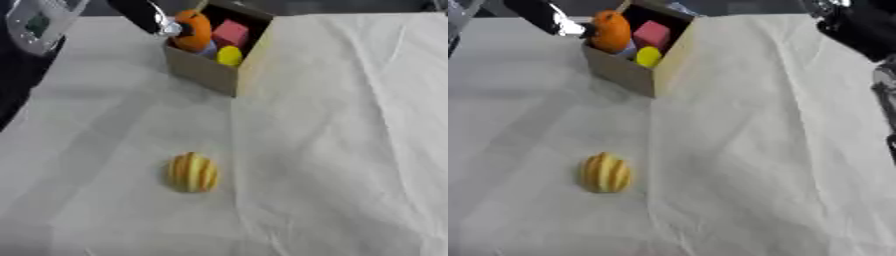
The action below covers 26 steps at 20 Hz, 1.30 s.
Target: Pick up objects on the table and place them in the box.
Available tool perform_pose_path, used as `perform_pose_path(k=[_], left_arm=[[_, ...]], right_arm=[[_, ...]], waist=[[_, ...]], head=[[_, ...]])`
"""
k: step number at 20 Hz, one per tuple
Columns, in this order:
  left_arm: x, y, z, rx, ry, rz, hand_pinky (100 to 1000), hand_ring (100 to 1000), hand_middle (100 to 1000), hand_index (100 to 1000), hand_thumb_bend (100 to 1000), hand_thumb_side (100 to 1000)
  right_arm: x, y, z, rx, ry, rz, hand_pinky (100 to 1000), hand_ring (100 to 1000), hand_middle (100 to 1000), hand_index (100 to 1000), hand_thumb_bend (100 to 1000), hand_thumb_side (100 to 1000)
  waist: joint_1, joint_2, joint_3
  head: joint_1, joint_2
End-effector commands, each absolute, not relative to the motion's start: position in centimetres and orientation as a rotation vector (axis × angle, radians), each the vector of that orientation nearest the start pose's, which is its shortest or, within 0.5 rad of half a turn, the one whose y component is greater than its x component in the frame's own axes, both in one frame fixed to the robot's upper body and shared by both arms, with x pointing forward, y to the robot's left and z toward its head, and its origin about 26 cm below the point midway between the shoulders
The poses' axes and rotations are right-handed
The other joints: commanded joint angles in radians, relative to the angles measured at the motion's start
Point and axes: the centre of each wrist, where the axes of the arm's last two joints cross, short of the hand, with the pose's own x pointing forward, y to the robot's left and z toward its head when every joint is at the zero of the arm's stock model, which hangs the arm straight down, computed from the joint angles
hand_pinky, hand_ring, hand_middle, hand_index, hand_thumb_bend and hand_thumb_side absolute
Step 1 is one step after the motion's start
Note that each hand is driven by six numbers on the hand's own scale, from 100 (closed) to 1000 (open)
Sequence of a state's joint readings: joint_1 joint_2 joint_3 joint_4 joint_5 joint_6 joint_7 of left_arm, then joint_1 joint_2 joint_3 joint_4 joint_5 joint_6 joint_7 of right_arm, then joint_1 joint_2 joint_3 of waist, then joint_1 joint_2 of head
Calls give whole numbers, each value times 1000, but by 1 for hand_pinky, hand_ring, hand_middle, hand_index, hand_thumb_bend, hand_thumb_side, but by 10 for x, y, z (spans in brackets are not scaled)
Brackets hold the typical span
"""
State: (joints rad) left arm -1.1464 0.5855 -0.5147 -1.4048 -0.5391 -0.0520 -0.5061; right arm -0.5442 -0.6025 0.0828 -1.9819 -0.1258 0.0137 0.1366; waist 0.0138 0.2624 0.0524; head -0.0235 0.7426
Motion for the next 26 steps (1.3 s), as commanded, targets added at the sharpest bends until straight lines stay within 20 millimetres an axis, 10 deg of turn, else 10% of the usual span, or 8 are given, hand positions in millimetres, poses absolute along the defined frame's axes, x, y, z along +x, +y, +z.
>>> perform_pose_path(k=[1,8,26], left_arm=[[382,159,339,-1005,2343,2541,777,710,693,828,512,447],[341,149,321,-843,2404,2650,771,703,688,832,498,466],[334,162,269,-619,1992,3223,780,731,714,824,622,351]], right_arm=[[305,-258,292,-134,-2378,846,928,699,652,798,100,559],[306,-258,290,-125,-2372,837,929,700,653,797,100,563],[306,-256,292,-122,-2380,833,930,701,654,797,100,567]], waist=[[2,-27,6],[13,-35,32],[22,-30,38]], head=[[-7,7],[-20,24],[-58,27]])
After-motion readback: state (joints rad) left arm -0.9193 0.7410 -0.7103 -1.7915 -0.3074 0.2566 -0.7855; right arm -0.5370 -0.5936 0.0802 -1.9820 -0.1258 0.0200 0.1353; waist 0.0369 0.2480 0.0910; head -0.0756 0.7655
